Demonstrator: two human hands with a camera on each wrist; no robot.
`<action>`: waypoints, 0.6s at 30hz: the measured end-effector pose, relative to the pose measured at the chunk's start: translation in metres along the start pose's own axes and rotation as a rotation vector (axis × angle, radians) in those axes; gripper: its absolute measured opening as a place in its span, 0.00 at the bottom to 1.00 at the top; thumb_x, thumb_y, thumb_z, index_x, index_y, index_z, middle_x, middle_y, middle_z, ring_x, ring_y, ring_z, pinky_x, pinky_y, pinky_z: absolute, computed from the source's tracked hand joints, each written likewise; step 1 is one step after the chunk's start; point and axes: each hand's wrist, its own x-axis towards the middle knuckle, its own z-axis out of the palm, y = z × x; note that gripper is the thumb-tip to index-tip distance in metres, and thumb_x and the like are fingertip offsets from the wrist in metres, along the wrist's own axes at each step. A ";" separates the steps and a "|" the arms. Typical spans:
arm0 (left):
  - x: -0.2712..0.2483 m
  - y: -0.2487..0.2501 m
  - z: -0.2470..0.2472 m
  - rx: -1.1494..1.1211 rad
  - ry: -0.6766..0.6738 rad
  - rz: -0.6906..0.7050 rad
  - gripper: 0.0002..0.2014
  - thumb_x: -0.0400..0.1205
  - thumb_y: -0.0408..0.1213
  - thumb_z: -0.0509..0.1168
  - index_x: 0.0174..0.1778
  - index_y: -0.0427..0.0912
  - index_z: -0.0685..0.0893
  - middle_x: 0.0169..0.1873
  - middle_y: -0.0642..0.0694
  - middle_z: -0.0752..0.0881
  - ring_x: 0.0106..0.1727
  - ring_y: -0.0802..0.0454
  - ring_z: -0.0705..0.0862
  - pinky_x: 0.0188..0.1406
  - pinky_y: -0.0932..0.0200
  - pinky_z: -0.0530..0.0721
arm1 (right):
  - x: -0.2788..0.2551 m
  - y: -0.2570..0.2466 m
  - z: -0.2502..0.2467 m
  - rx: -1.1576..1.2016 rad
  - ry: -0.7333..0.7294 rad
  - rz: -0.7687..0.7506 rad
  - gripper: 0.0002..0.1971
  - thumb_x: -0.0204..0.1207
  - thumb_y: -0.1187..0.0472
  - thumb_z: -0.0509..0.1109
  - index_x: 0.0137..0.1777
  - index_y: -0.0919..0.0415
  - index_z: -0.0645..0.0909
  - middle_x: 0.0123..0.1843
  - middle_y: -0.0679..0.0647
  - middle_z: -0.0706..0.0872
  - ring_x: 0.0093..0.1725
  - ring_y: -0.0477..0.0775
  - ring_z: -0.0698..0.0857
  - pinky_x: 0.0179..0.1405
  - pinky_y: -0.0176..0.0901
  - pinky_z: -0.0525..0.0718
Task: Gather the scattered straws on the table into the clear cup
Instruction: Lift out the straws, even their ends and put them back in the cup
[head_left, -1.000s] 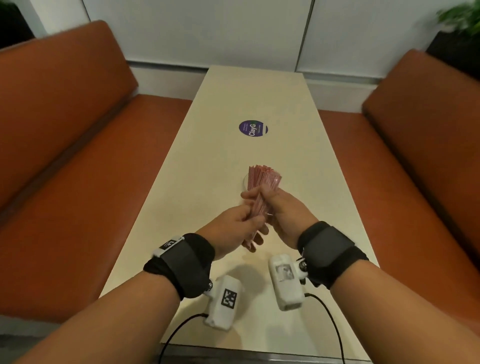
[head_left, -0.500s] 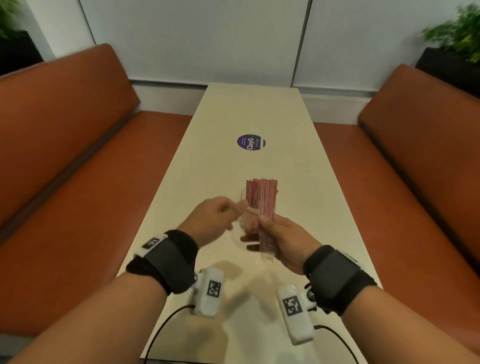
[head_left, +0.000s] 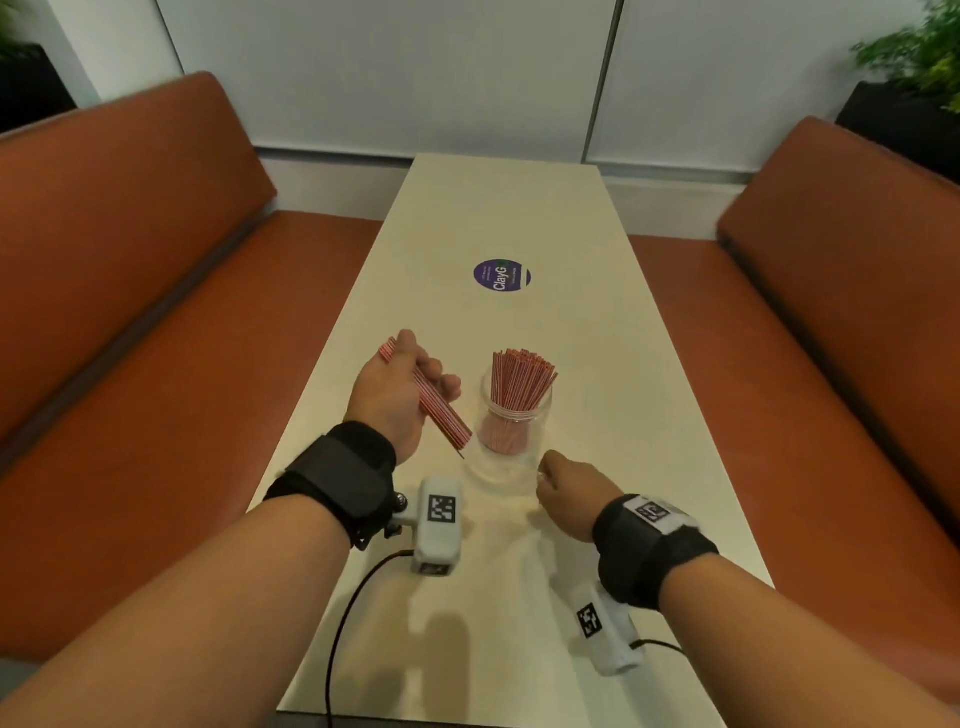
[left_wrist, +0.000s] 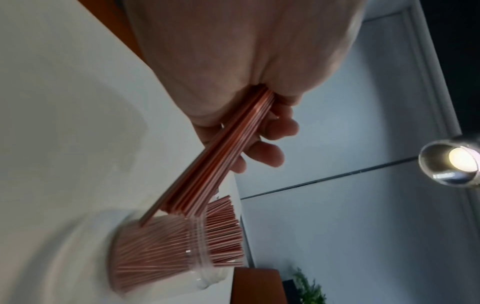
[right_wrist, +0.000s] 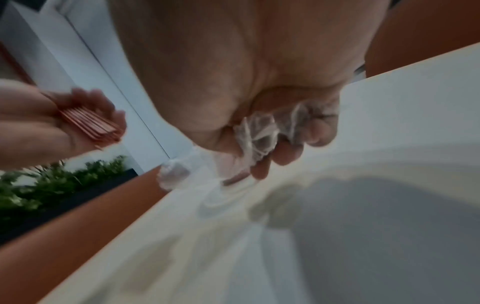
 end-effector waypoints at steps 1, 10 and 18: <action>0.000 -0.001 -0.002 0.037 0.001 0.000 0.17 0.87 0.47 0.55 0.37 0.40 0.73 0.25 0.45 0.76 0.29 0.45 0.78 0.44 0.46 0.86 | 0.009 0.000 0.003 -0.076 0.048 -0.002 0.14 0.83 0.57 0.52 0.60 0.60 0.76 0.55 0.58 0.85 0.50 0.59 0.82 0.51 0.49 0.79; -0.005 -0.013 -0.009 0.219 -0.053 -0.003 0.18 0.88 0.46 0.55 0.36 0.40 0.74 0.25 0.44 0.77 0.29 0.43 0.81 0.47 0.45 0.84 | 0.033 0.001 0.013 -0.360 0.349 0.050 0.25 0.71 0.38 0.69 0.66 0.46 0.75 0.64 0.48 0.81 0.66 0.57 0.75 0.62 0.53 0.70; 0.005 -0.018 -0.004 0.230 -0.102 0.014 0.17 0.88 0.46 0.54 0.36 0.40 0.74 0.25 0.45 0.77 0.30 0.42 0.79 0.53 0.39 0.83 | 0.033 0.008 0.017 -0.218 0.355 0.102 0.36 0.65 0.36 0.74 0.70 0.50 0.71 0.68 0.50 0.78 0.69 0.57 0.74 0.65 0.52 0.72</action>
